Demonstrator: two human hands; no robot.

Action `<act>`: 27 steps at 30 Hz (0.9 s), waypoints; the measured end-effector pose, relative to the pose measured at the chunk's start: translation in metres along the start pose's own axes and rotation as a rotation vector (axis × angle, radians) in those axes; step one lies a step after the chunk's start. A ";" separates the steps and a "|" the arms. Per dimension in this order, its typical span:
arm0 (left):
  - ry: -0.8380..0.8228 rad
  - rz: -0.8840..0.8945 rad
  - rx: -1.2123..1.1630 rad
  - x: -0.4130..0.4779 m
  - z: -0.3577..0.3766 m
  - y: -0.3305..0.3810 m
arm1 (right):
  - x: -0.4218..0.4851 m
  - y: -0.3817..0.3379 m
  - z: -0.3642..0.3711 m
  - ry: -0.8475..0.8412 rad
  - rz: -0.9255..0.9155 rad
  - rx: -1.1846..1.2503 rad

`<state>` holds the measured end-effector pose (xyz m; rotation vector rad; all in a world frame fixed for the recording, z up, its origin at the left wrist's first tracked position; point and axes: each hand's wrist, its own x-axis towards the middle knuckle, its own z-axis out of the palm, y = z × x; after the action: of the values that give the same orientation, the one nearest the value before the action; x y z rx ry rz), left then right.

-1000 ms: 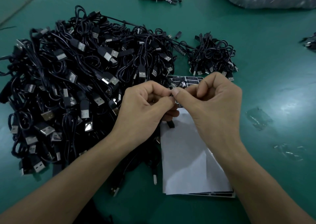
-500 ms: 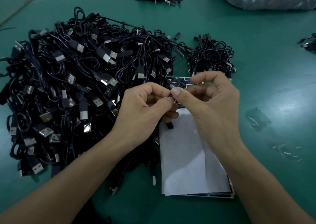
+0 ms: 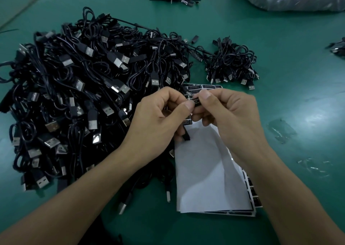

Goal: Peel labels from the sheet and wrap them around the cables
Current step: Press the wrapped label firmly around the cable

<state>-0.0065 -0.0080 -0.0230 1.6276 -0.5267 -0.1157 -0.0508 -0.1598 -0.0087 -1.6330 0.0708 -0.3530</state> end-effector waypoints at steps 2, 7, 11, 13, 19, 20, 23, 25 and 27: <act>0.000 -0.007 -0.012 0.001 -0.001 0.000 | 0.000 0.001 -0.001 -0.007 0.022 0.015; 0.013 -0.029 -0.037 0.002 -0.001 0.001 | 0.002 0.001 -0.004 -0.053 -0.026 0.000; 0.012 -0.013 -0.048 0.002 -0.001 0.001 | 0.001 0.001 -0.006 -0.062 -0.068 -0.046; 0.006 -0.010 -0.061 0.001 -0.001 0.001 | 0.001 0.002 -0.007 -0.052 -0.068 -0.060; 0.022 0.117 0.111 -0.005 0.002 -0.003 | 0.003 0.004 -0.010 -0.059 0.025 0.072; 0.032 0.142 0.156 -0.006 0.003 -0.002 | 0.003 0.005 -0.010 -0.062 0.038 0.079; 0.052 0.080 0.156 -0.004 0.001 0.000 | 0.003 0.007 -0.009 -0.068 0.051 0.068; 0.050 -0.027 0.093 0.000 -0.002 0.002 | 0.002 0.008 -0.007 -0.071 0.045 0.052; 0.055 -0.132 0.020 0.003 -0.004 0.006 | 0.001 0.008 -0.006 -0.061 0.023 0.038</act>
<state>-0.0037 -0.0063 -0.0159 1.6802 -0.3790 -0.1632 -0.0496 -0.1663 -0.0164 -1.6034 0.0362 -0.2852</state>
